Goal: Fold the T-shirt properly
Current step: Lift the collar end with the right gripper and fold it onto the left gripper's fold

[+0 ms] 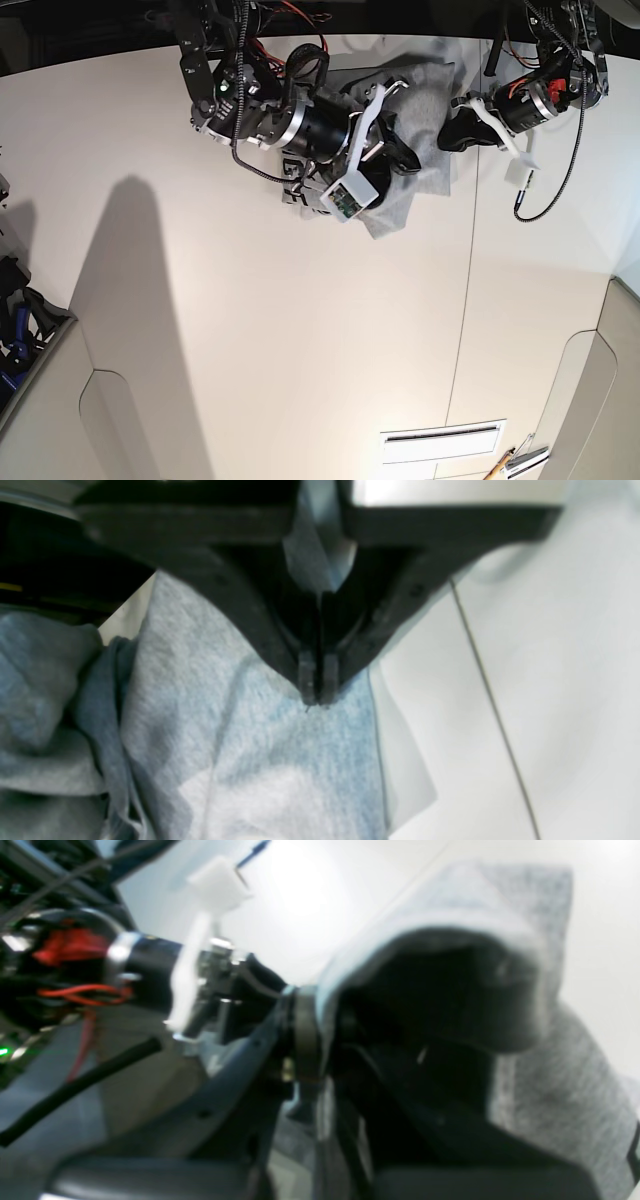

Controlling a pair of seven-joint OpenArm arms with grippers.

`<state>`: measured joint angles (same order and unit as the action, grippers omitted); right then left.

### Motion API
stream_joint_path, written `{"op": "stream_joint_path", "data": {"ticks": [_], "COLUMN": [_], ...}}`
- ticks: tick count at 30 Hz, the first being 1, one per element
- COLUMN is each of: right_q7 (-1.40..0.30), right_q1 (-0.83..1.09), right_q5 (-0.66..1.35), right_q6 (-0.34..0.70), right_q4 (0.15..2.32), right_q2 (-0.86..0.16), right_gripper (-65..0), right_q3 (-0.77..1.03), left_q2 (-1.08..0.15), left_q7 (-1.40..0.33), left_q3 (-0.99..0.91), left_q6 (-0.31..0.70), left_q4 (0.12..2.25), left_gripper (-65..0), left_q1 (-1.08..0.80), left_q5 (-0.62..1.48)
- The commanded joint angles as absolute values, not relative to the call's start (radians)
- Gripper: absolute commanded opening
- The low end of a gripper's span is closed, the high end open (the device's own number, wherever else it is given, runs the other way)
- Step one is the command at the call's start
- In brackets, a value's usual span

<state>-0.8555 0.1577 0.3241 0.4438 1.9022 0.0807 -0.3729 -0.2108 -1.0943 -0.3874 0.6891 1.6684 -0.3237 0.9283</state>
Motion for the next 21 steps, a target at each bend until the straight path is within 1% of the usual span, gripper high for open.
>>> {"op": "stream_joint_path", "data": {"ticks": [1, 3, 8, 13, 16, 21], "right_q7": [-0.82, -0.81, -0.807, -0.808, -0.807, -0.808], "right_q1": [0.145, 0.131, 0.083, 0.041, 0.036, 0.036], "right_q5": [0.334, 0.329, 0.338, 0.434, 0.483, 0.502], "right_q6": [0.438, 0.421, 0.421, 0.422, 0.424, 0.426], "right_q4": [1.905, 1.868, 1.733, 1.629, 1.62, 1.62], "right_q2": [0.089, 0.089, 0.11, 0.149, 0.152, 0.152], "right_gripper": [-65.0, -65.0, -65.0, -65.0, -65.0, -65.0], "right_q3": [-0.386, -0.401, -0.417, -0.421, -0.423, -0.423], "left_q2": [-0.219, -0.219, -0.218, -0.218, -0.219, -0.218], "left_q7": [-1.078, -1.078, -1.078, -1.078, -1.078, -1.078], "left_q3": [-0.391, -0.391, -0.391, -0.391, -0.391, -0.391], "left_q6": [0.698, 0.698, 0.698, 0.698, 0.698, 0.698], "left_q4": [1.686, 1.686, 1.686, 1.686, 1.686, 1.686], "left_gripper": [-65.0, -65.0, -65.0, -65.0, -65.0, -65.0], "left_q1": [-0.322, -0.322, -0.322, -0.322, -0.322, -0.322], "left_q5": [0.949, 0.949, 0.949, 0.949, 0.949, 0.949]}}
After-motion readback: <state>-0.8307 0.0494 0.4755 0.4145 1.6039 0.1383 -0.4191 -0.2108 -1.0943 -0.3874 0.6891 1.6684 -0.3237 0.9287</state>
